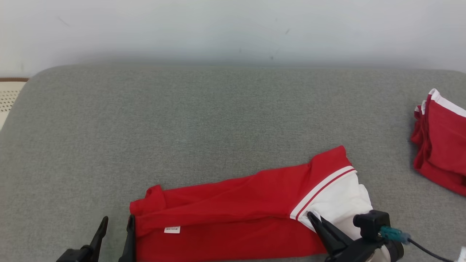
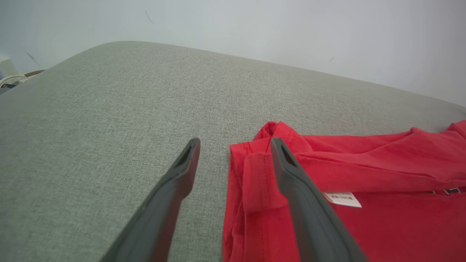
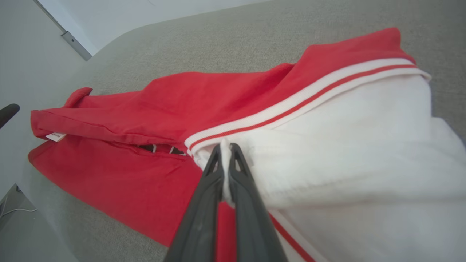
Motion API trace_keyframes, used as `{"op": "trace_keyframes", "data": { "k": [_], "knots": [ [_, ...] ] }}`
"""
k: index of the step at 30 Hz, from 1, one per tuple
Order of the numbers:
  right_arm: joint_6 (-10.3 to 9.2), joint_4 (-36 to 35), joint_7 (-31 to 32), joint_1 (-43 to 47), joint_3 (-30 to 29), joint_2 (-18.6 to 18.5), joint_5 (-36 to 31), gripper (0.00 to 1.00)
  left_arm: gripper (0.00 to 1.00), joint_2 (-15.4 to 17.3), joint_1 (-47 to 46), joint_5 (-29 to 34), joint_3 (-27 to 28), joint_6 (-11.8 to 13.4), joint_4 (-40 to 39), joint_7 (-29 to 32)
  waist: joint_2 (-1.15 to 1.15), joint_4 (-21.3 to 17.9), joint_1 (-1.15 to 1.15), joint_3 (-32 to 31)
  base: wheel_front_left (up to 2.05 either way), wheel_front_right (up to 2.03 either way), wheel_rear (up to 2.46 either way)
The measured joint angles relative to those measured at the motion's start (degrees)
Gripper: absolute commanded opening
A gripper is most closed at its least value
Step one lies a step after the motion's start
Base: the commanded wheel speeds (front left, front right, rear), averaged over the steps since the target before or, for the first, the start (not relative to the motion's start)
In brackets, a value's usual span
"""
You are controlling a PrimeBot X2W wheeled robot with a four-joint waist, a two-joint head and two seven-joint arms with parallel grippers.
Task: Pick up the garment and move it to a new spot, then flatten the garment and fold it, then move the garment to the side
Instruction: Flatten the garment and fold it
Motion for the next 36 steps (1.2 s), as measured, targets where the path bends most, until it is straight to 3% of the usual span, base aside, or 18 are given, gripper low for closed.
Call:
{"op": "trace_keyframes", "data": {
  "k": [1,2,12,19,23,30,36],
  "knots": [
    [0.0,-0.6,-0.6,0.7,0.2,-0.2,0.3,0.84,1.0,0.0,0.0,0.0,0.1,0.0,-0.1,0.0,0.0,-0.3,0.0,0.0,0.0,0.0,0.0],
    [0.0,-1.3,-1.7,1.4,0.4,-0.4,0.3,1.0,1.0,0.0,-0.1,0.0,0.0,0.0,-0.3,0.0,0.0,-0.6,0.0,0.1,0.0,0.0,0.0],
    [0.0,-6.3,-4.4,8.9,0.0,-4.5,2.0,1.0,1.0,0.0,-0.8,-0.1,0.0,-0.1,-0.8,0.0,0.0,-2.8,0.0,0.3,0.0,0.0,0.0],
    [0.0,-7.1,-5.2,6.1,-5.1,-3.1,0.9,1.0,1.0,0.0,-0.8,-0.1,-0.4,-0.4,-0.5,0.0,0.0,-2.8,0.0,0.1,0.0,0.0,0.0],
    [0.0,-6.4,-2.6,2.4,-5.8,-1.7,0.7,1.0,1.0,0.0,-0.9,-0.2,-1.1,-0.5,0.1,0.0,0.0,-1.8,0.0,-0.1,0.0,0.0,0.0],
    [0.0,-3.3,2.6,-4.5,-7.0,-3.5,1.9,1.0,1.0,0.0,-0.8,-0.8,-1.7,-0.5,0.7,0.0,0.0,0.4,0.0,-0.6,0.0,0.0,0.0],
    [-0.02,1.1,11.9,-8.2,-5.0,-4.8,4.6,1.0,1.0,0.0,-0.5,-0.8,-2.3,-0.4,0.8,0.0,0.0,1.6,0.0,-0.7,0.0,0.0,0.0]
  ]
}}
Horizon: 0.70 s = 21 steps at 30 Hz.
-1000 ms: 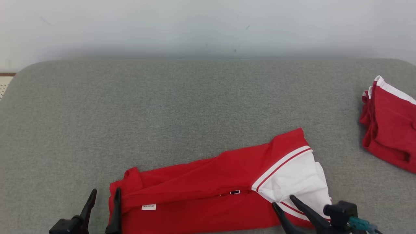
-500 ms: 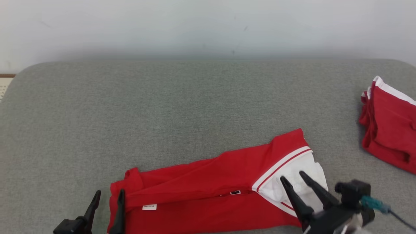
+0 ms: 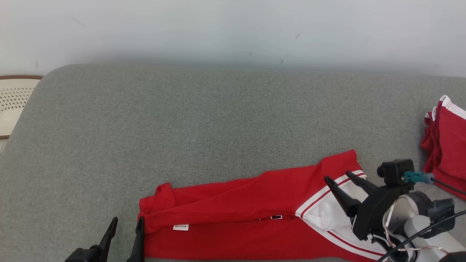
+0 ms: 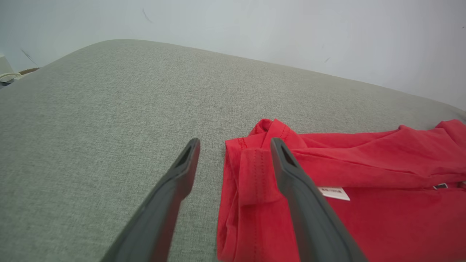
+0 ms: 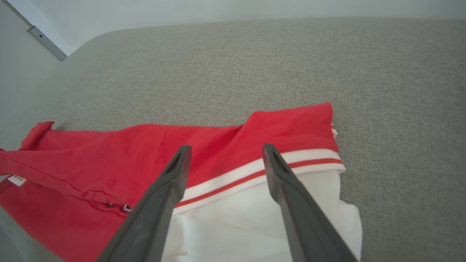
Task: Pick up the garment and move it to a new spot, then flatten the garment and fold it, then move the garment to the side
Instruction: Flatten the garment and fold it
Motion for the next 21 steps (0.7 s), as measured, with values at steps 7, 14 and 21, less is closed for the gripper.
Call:
{"op": "trace_keyframes", "data": {
  "k": [7,14,21],
  "knots": [
    [0.0,1.1,0.7,-3.2,1.4,-0.9,0.6,1.0,1.0,0.0,0.3,-1.0,-0.5,0.4,0.0,0.0,0.0,0.2,0.0,0.5,0.0,0.0,0.0],
    [0.0,2.0,3.1,-3.2,5.3,-1.3,0.6,1.0,1.0,0.0,0.1,-1.0,-0.5,0.4,0.1,0.0,0.0,-0.4,0.0,1.1,0.0,0.0,0.0],
    [0.0,-3.1,8.9,-2.8,9.7,-5.1,2.1,1.0,1.0,0.0,-0.3,-1.1,-0.5,0.5,0.5,0.0,0.0,-1.2,0.0,1.4,0.0,0.0,0.0]
  ]
}}
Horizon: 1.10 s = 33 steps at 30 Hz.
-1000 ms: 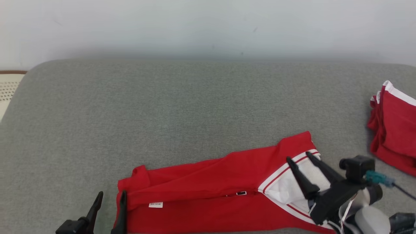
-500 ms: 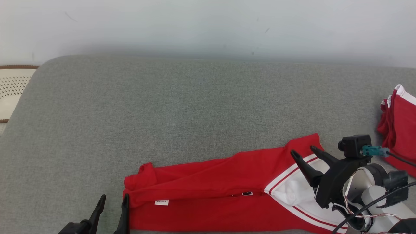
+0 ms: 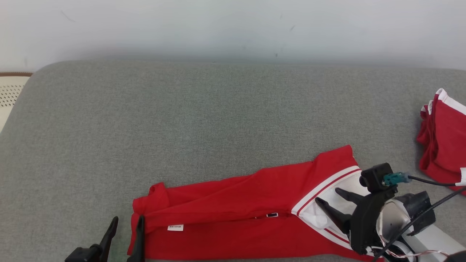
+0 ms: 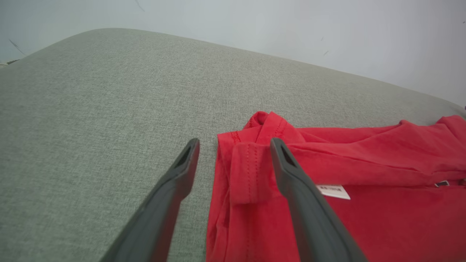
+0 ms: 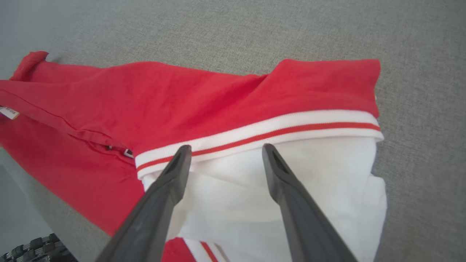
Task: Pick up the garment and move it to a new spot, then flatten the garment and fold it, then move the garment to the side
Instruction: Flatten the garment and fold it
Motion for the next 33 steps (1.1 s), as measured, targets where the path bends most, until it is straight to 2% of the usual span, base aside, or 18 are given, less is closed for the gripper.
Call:
{"op": "trace_keyframes", "data": {
  "k": [5,10,14,17,20,22,23,29,33],
  "knots": [
    [0.0,-4.0,5.5,3.5,0.2,-3.1,2.4,0.93,1.0,0.0,0.0,-0.1,0.4,0.0,-0.1,0.0,0.0,-0.8,0.0,-0.3,0.0,0.0,0.0],
    [0.0,-7.0,11.6,7.2,-1.3,-5.1,4.5,0.91,1.0,0.0,0.0,-0.1,0.5,0.0,-0.3,0.0,0.0,-1.7,0.0,-0.5,0.0,0.0,0.0],
    [0.0,-10.1,13.6,9.7,-4.5,-5.8,4.7,0.95,1.0,0.0,0.0,-0.1,0.4,0.0,-0.4,0.0,0.0,-2.3,0.0,-0.5,0.0,0.0,0.0],
    [0.0,-12.1,11.4,10.9,-8.8,-5.8,3.3,1.0,1.0,0.0,0.0,-0.1,0.6,0.0,-0.5,0.0,0.0,-2.5,0.0,-0.6,0.0,0.0,0.0],
    [0.0,-12.8,9.1,11.5,-12.0,-5.2,2.2,1.0,1.0,0.0,0.1,-0.1,0.8,0.0,-0.6,0.0,0.0,-2.7,0.0,-0.7,0.0,0.0,0.0],
    [0.0,-12.4,5.1,11.7,-16.2,-3.6,-1.5,1.0,1.0,0.0,0.2,0.0,0.8,-0.1,-0.6,0.0,-0.01,-2.9,0.0,-0.9,0.0,0.0,0.0],
    [0.0,-12.4,5.1,11.7,-16.2,-3.6,-1.5,1.0,1.0,0.0,0.2,0.0,0.8,-0.1,-0.6,0.0,-0.01,-2.9,0.0,-0.9,0.0,0.0,0.0],
    [0.0,-6.6,-0.7,12.5,-21.1,1.6,-7.6,1.0,1.0,0.0,0.0,0.2,0.3,-0.1,-0.8,0.0,0.0,-2.5,0.0,-0.6,0.0,0.0,0.0],
    [-0.01,-0.7,-4.2,12.6,-23.5,4.9,-9.3,1.0,1.0,0.0,-0.2,0.2,-0.1,-0.2,-1.0,0.0,0.0,-1.7,0.0,-0.2,0.0,0.0,0.0]
  ]
}}
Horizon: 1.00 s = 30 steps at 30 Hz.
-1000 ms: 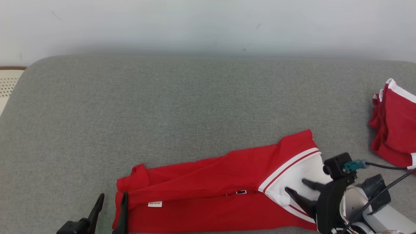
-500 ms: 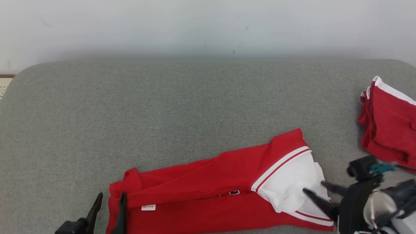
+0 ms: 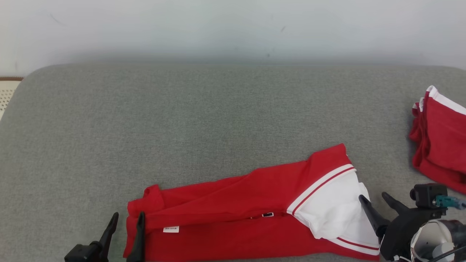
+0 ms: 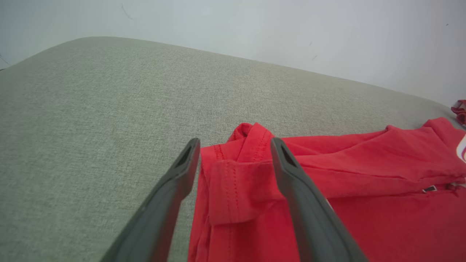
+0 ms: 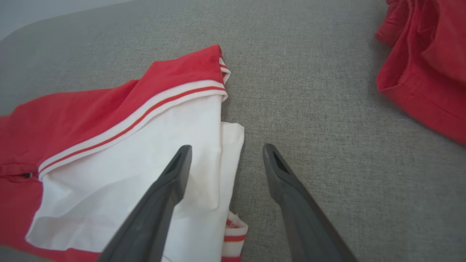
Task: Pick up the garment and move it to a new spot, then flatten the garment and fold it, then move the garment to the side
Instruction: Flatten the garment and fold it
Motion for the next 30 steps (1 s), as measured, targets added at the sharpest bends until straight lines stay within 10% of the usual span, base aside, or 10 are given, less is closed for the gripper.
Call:
{"op": "trace_keyframes", "data": {
  "k": [21,24,27,28,30],
  "knots": [
    [-0.43,15.2,-10.0,-4.6,6.7,5.9,5.3,1.0,1.0,0.0,-1.0,1.5,0.3,-0.7,-0.4,0.0,0.0,2.7,-0.01,2.6,0.0,0.0,0.0],
    [-0.46,15.4,-10.0,-5.4,10.0,6.2,7.1,0.5,1.0,0.0,-1.0,1.5,0.1,-0.7,-0.3,0.0,-0.01,2.9,-0.01,2.5,0.0,0.0,0.0],
    [-0.44,16.7,-10.4,-6.4,12.1,5.5,7.9,0.31,1.0,0.0,-1.0,1.5,0.0,-0.7,-0.2,0.0,0.0,3.2,-0.01,2.3,0.0,0.0,0.0],
    [-0.42,17.4,-10.8,-6.7,12.4,5.4,8.0,0.04,1.0,0.0,-1.0,1.5,0.0,-0.8,-0.1,0.0,0.0,3.3,-0.01,2.3,0.0,0.0,0.0],
    [-0.22,19.0,-11.6,-7.3,12.8,5.1,8.2,0.0,1.0,0.0,-1.0,1.5,0.1,-0.8,-0.1,0.0,0.0,3.4,-0.01,2.2,0.0,0.0,0.0]
  ]
}}
